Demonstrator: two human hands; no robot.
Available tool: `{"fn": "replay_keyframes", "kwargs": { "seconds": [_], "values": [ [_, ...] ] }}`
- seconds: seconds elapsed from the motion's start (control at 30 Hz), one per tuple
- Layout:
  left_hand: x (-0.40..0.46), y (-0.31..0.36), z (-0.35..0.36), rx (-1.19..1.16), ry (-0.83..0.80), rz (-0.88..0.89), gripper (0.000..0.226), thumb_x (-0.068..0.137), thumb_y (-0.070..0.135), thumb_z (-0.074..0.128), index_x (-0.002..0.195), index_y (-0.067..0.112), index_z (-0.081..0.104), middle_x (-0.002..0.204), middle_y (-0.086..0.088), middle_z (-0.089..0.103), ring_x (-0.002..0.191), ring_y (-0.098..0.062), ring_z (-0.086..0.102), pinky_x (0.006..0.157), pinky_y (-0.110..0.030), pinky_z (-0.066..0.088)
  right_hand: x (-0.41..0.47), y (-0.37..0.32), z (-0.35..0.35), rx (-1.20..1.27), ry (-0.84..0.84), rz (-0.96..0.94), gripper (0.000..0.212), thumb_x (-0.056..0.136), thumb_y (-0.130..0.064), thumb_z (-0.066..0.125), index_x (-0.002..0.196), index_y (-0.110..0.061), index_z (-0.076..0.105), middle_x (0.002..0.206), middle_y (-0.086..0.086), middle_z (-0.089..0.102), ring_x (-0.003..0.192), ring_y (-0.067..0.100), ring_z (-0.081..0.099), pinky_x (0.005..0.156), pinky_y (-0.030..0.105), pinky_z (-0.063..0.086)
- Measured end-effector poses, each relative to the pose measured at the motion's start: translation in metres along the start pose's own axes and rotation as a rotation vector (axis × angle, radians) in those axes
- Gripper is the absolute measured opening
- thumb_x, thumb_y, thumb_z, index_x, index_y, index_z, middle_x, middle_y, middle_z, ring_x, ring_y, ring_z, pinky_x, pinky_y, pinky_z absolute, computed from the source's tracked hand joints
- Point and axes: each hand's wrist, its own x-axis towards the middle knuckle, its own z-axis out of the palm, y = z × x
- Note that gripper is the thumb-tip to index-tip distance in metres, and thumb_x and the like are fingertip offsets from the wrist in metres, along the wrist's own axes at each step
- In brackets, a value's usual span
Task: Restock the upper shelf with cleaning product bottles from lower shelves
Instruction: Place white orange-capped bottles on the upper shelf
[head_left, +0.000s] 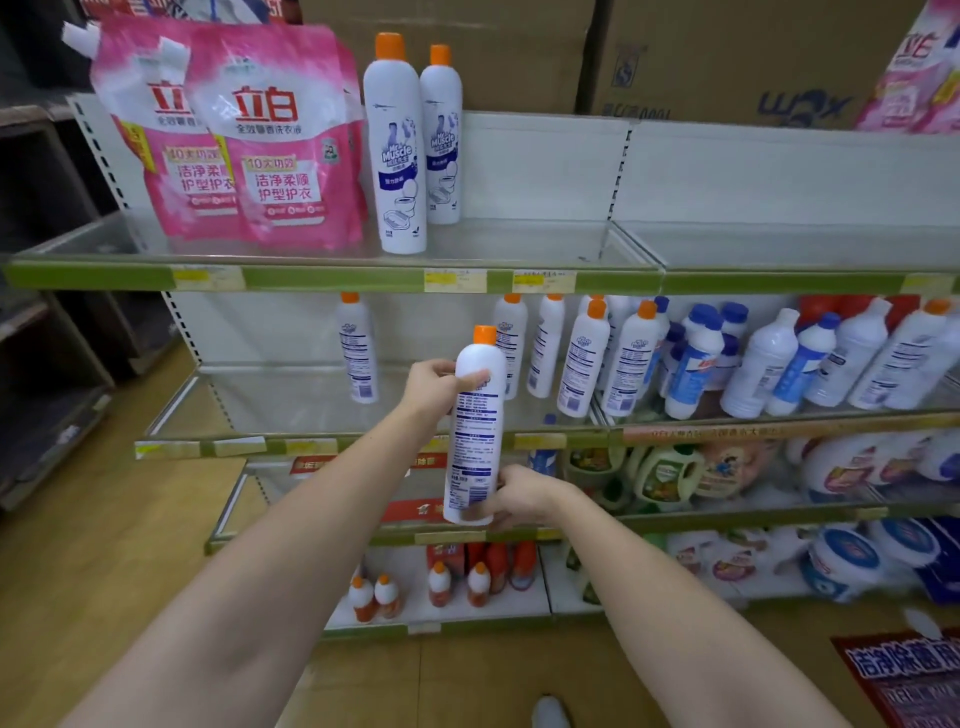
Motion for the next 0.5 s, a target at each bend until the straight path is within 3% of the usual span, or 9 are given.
{"fn": "replay_keyframes", "kwargs": {
  "seconds": [0.3,0.5],
  "values": [
    [-0.024,-0.009,-0.019,-0.07,0.046,-0.141,0.068,0.077,0.025,0.085,0.132,-0.001,0.053,0.096,-0.01,0.07,0.079,-0.023,0.071,0.058,-0.031,0.053,-0.02,-0.009,0.018,-0.023,-0.136,0.06,0.06,0.081,-0.019,0.084,0.134,-0.013,0.058,0.123,0.007,0.071,0.108,0.022,0.072,0.096,0.039,0.057],
    [-0.029,0.003,-0.029,0.03,0.034,-0.126,0.06,0.077,0.027,0.086,0.123,0.002,0.058,0.1,-0.012,0.072,0.076,-0.021,0.071,0.053,-0.028,0.054,-0.021,-0.015,0.027,-0.028,-0.086,0.033,0.062,0.077,-0.021,0.087,0.132,-0.015,0.06,0.122,0.006,0.071,0.105,0.023,0.072,0.094,0.042,0.059]
  ]
}}
